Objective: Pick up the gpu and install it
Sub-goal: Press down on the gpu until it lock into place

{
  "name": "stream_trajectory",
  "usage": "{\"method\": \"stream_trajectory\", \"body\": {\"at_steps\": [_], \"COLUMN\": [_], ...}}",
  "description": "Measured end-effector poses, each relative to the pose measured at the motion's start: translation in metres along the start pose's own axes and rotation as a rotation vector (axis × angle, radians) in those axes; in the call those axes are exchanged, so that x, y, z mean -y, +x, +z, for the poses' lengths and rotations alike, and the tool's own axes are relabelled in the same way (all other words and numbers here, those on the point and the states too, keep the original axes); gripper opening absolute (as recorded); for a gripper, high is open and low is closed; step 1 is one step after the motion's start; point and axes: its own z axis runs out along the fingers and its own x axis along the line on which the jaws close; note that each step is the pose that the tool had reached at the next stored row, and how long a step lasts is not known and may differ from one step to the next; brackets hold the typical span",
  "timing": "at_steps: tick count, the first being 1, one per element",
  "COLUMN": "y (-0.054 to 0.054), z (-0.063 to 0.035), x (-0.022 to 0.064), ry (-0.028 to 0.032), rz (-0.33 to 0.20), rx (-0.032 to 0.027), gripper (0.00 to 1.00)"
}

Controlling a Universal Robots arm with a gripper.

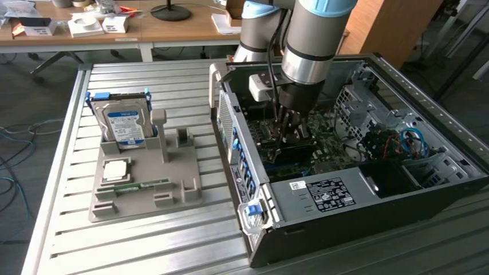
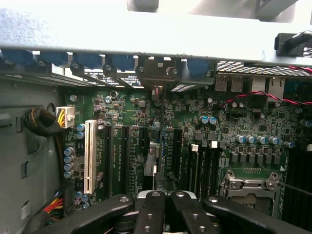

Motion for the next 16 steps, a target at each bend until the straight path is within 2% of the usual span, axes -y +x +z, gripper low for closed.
{"method": "stream_trajectory", "body": {"at_steps": [3, 4, 16], "y": [-0.0001, -0.0003, 0.0], "z": [0.0004, 0.0016, 0.0016], "x": [0.0, 0.0001, 0.0], "ry": [0.0001, 0.0013, 0.0002], "rz": [0.0, 0.0, 0.0], "rx": [0.0003, 0.0023, 0.0004], "gripper": [0.11, 0.11, 0.11]}}
